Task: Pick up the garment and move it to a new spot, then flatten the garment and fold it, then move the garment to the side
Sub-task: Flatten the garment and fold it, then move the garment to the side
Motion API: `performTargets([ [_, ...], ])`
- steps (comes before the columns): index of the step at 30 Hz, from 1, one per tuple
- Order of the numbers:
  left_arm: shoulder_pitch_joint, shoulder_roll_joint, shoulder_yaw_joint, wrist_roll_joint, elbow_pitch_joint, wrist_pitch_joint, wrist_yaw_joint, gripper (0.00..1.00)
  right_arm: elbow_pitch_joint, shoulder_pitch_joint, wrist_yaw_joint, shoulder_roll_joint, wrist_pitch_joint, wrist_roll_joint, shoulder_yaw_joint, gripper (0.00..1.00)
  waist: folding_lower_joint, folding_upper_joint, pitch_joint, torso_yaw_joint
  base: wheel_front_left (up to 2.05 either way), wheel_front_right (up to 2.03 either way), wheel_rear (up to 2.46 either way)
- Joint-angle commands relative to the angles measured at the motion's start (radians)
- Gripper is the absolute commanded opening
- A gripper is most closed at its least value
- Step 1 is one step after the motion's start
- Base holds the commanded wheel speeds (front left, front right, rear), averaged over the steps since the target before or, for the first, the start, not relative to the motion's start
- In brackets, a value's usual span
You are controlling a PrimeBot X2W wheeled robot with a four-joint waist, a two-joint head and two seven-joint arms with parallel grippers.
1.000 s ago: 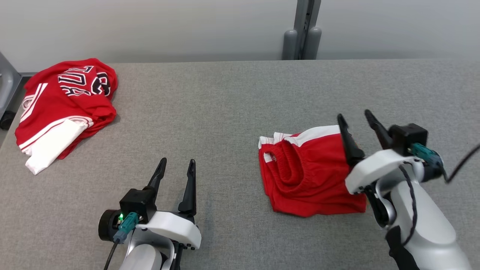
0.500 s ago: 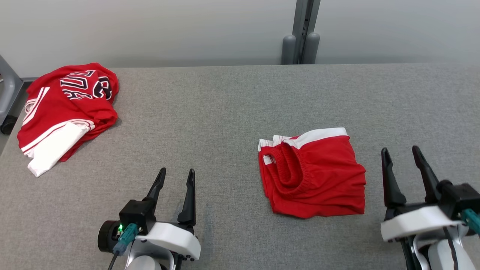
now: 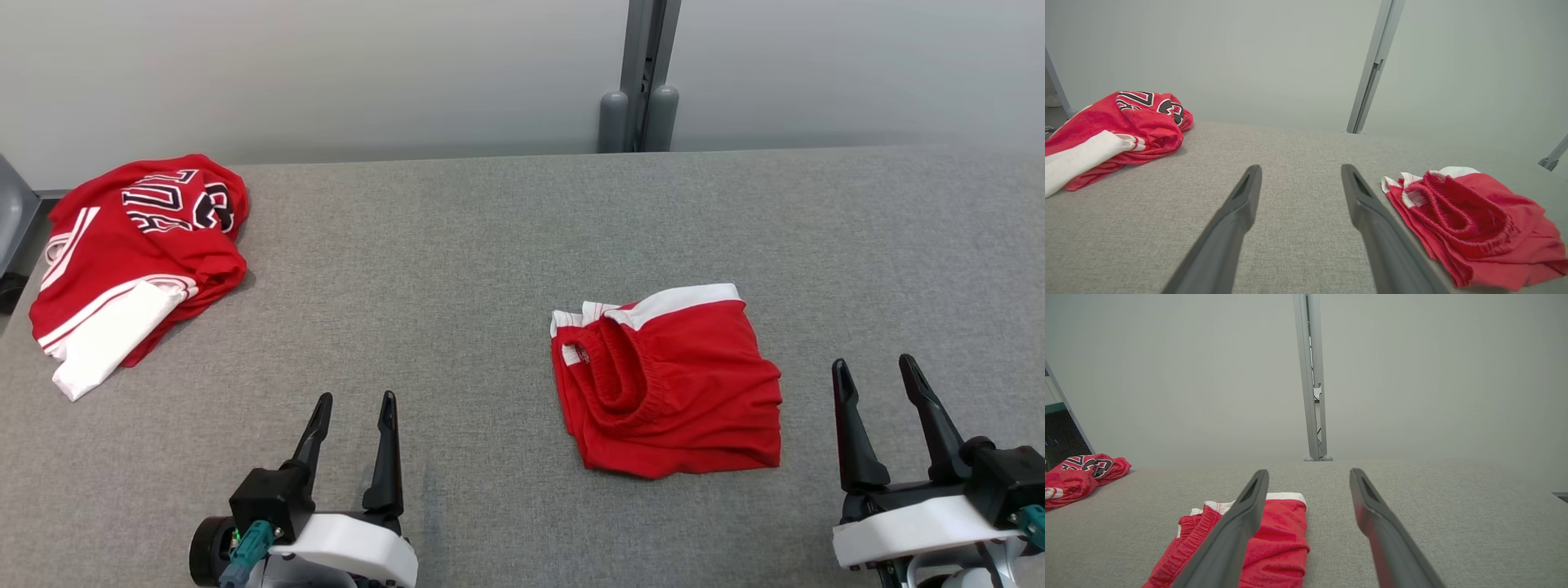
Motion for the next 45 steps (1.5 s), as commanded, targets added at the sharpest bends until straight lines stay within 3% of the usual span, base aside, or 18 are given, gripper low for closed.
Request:
performTargets([
  [1,0.012,0.004,0.005,0.010,-0.003,0.000,0.004,1.00,-0.003,0.009,0.000,-0.005,-0.004,0.005,-0.004,1.00,0.0000,-0.0001,-0.002,0.002,0.00,0.00,0.00],
  [31,0.005,0.004,-0.006,0.038,0.013,0.000,-0.016,1.00,0.018,-0.011,0.000,-0.005,0.033,-0.026,-0.020,1.00,0.0000,-0.0001,-0.030,0.026,0.00,0.00,0.00],
  [41,-0.023,0.004,-0.024,0.032,0.013,0.000,-0.009,1.00,0.074,-0.132,0.000,-0.039,0.261,-0.028,-0.034,1.00,0.0000,-0.0001,0.006,0.051,0.00,0.00,0.00],
  [45,-0.035,0.004,-0.029,0.028,0.014,0.000,-0.010,1.00,0.133,-0.191,0.000,-0.120,0.423,0.040,0.000,1.00,0.0000,-0.0001,0.029,0.070,0.00,0.00,0.00],
])
